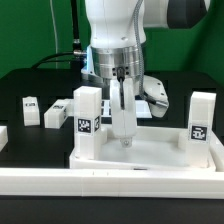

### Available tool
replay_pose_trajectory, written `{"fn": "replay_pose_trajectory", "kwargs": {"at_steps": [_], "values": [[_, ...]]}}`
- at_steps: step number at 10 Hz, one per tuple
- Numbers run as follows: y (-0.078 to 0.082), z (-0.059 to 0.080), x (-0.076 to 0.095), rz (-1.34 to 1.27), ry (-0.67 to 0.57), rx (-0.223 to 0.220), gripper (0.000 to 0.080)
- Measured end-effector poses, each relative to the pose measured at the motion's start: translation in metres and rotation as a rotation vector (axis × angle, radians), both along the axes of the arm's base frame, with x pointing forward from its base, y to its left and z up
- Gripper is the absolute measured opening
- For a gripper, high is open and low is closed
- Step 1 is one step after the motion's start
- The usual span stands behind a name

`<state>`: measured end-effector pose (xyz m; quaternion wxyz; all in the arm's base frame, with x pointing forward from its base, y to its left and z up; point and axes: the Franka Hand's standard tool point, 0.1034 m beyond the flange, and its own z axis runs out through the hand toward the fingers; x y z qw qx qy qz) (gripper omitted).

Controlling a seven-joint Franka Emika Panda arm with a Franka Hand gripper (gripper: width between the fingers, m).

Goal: Assemble desk

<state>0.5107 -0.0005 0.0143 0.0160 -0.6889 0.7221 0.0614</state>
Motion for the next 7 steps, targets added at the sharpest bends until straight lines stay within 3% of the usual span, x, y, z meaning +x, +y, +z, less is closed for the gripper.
{"fn": "replay_pose_trajectory", "kwargs": {"at_steps": [1, 2, 3, 5, 7], "values": [[-0.0019, -0.0011, -0.0011, 0.006, 0.002, -0.001, 0.0623], [-0.0030, -0.0015, -0.0017, 0.013, 0.002, -0.002, 0.0438], [-0.0017, -0.0011, -0.0013, 0.016, 0.002, -0.001, 0.0438], [-0.0006, -0.0012, -0.0017, 0.018, 0.002, -0.001, 0.0077], [-0.0007, -0.0004, -0.0010, 0.018, -0.001, -0.001, 0.0067]]}}
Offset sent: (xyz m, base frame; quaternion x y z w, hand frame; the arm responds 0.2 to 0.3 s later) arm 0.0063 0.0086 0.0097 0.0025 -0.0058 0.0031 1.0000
